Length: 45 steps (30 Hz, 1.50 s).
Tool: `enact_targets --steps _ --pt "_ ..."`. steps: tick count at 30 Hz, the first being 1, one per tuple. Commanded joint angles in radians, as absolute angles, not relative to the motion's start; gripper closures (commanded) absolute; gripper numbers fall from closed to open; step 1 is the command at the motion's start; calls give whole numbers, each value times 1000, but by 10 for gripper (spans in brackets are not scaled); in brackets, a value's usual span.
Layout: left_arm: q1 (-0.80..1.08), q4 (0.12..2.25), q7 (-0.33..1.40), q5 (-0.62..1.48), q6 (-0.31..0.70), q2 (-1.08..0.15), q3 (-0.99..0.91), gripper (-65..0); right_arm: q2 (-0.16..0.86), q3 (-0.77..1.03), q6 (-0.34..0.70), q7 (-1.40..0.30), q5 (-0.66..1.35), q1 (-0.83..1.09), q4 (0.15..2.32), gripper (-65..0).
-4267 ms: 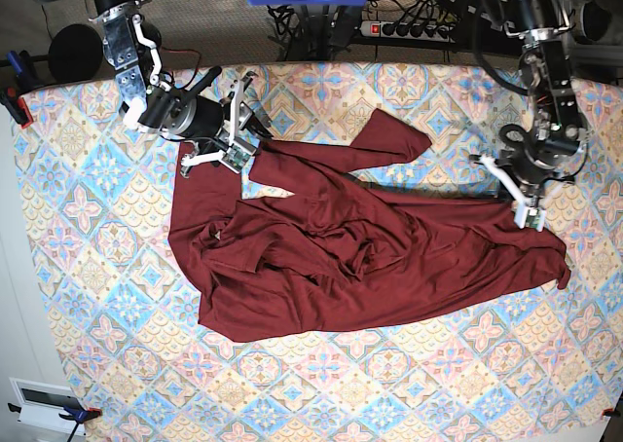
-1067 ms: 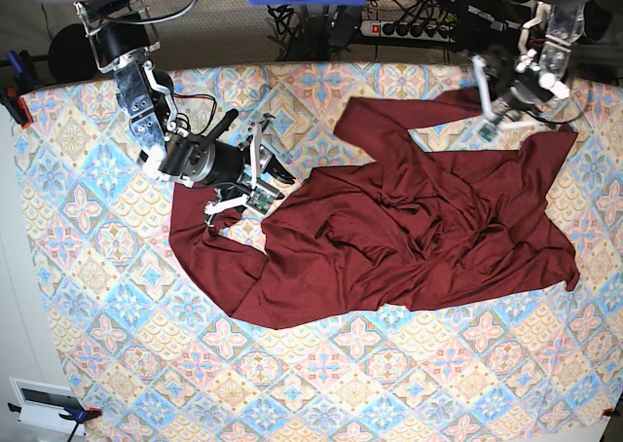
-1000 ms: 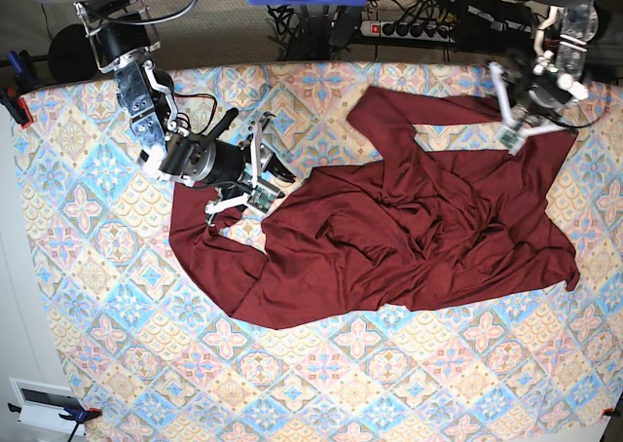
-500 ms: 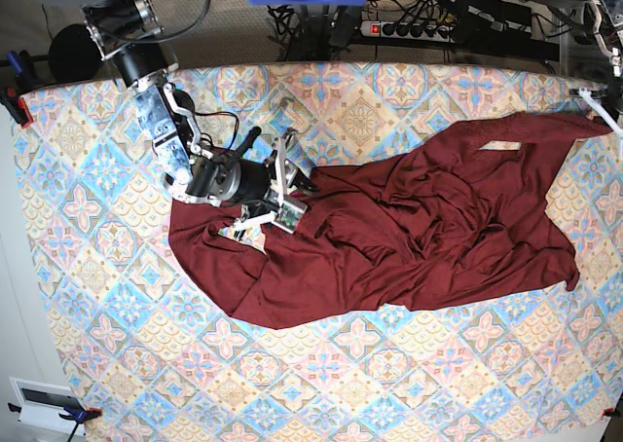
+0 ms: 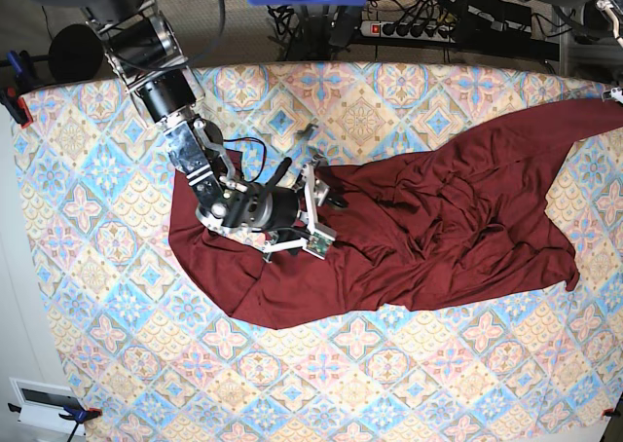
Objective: Layout the t-shirt on the table in an organized manner, then fold the t-shirt properly
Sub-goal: 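Grasp the shirt fabric with the right gripper and drag it outward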
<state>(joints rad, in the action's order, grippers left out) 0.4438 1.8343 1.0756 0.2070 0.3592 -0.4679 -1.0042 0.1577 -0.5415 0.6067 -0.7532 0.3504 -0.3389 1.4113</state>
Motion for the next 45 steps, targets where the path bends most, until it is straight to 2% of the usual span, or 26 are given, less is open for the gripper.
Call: enact_targets --steps 1,14,22,28,30,33,39,45 --pt "447 1851 1061 199 354 -489 -1015 0 147 -544 610 -722 367 -383 1411 -315" --pt "446 1850 1061 200 354 -489 -970 0 143 -547 610 -615 367 -507 1152 -311" --pt "443 1850 1061 200 355 -489 -970 0 148 -549 611 -608 367 -501 1127 -294" --pt "441 1850 1061 200 355 -489 -970 0 168 -596 611 -602 367 -492 1121 -216" --pt "441 1850 1061 200 355 -489 -970 0 168 -604 611 -607 367 -486 1109 -153" --pt "441 1850 1061 200 355 -489 -970 0 199 -604 611 -608 367 -484 1115 -5" --pt "441 1848 1061 200 355 -487 -970 0 314 -587 611 -608 374 -418 1276 0" --pt "441 1848 1061 202 355 -472 -917 0 430 -332 615 -618 375 -246 1492 0"
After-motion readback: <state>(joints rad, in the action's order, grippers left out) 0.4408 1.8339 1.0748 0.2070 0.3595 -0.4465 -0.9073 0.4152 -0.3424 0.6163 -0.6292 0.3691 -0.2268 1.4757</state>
